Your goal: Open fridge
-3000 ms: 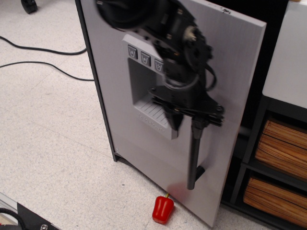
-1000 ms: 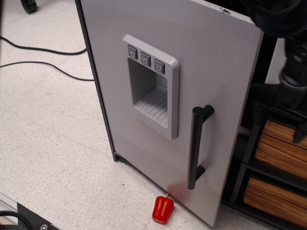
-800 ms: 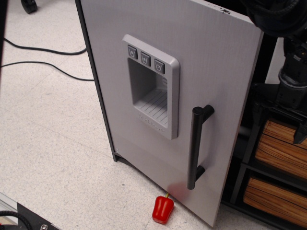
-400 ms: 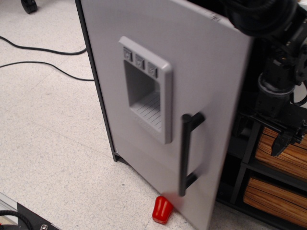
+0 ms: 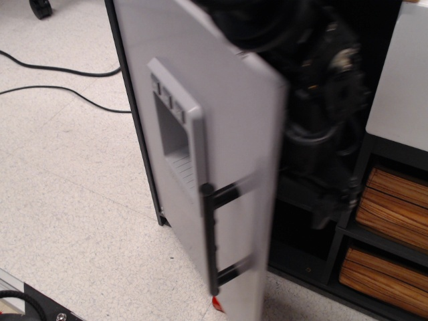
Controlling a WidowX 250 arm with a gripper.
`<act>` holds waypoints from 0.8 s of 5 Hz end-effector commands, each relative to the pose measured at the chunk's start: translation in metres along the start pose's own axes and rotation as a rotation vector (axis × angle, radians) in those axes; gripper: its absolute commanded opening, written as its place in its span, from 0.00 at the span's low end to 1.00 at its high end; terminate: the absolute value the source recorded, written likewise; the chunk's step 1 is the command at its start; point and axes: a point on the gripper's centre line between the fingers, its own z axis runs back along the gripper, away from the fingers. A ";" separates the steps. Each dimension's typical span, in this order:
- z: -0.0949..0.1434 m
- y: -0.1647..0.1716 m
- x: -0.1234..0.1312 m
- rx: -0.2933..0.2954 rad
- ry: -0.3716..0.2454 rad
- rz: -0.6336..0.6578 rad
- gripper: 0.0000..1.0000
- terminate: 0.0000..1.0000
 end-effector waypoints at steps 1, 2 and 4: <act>0.021 0.045 -0.038 0.011 -0.037 -0.016 1.00 0.00; 0.018 0.069 -0.059 0.025 -0.018 -0.046 1.00 0.00; 0.043 0.111 -0.078 -0.016 -0.019 -0.083 1.00 0.00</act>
